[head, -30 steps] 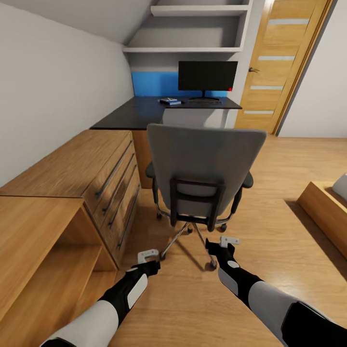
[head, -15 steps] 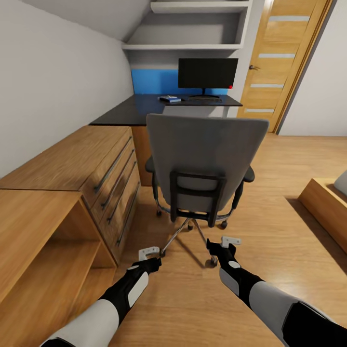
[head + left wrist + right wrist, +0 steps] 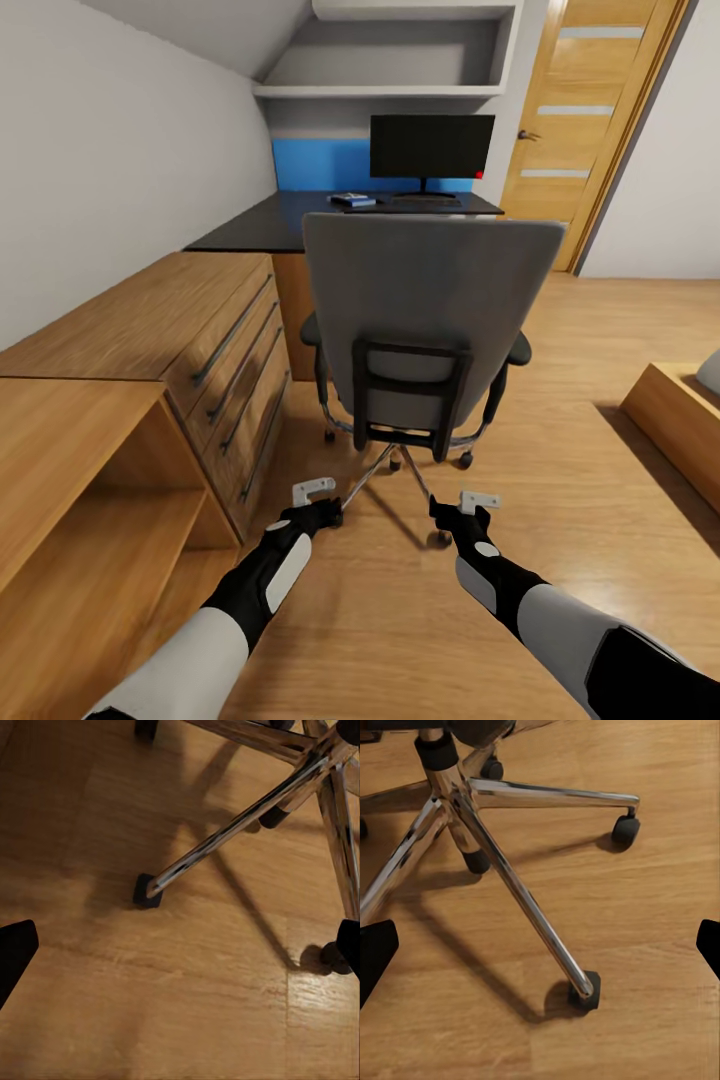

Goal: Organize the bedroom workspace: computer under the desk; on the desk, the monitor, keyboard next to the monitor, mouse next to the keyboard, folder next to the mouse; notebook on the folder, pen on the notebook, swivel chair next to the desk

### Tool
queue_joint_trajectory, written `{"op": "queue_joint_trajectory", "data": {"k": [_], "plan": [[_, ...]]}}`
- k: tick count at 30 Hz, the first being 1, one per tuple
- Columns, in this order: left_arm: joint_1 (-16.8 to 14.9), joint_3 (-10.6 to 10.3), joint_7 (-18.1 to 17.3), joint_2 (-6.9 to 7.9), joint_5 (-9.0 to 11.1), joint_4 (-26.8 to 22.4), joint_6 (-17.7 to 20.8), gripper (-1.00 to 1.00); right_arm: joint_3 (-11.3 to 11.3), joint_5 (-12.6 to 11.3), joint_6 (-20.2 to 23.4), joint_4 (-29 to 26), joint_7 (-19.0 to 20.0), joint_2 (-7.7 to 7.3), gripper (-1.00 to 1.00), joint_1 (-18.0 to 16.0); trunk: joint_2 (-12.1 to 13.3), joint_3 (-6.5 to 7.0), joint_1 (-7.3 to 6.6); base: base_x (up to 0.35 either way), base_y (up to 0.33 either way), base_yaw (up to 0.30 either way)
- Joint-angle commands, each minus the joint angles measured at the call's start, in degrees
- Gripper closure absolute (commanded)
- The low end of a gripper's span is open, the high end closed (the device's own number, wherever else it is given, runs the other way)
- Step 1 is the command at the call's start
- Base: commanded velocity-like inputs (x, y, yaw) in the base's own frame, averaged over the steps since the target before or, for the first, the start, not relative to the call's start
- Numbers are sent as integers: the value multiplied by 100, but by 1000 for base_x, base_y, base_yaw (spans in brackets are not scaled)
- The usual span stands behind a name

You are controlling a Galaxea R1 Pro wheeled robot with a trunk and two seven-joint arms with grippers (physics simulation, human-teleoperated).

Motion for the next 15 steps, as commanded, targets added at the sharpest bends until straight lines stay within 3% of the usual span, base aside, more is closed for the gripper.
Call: {"op": "queue_joint_trajectory", "data": {"k": [1,7,15], "plan": [[-2,-11,43,0,40,23,40,-100,49,-39,-14,-7,-34,-3,-100,-3,-44,-23,21,0,0,0],[-3,-205,31,0,9,667,3,-100,61,-34,-50,-20,-35,24,-100,6,-284,-130,153,0,0,-14],[-2,-286,29,0,6,763,-53,-100,67,-23,-205,-38,-34,34,-100,14,-605,-261,329,0,0,-140]]}}
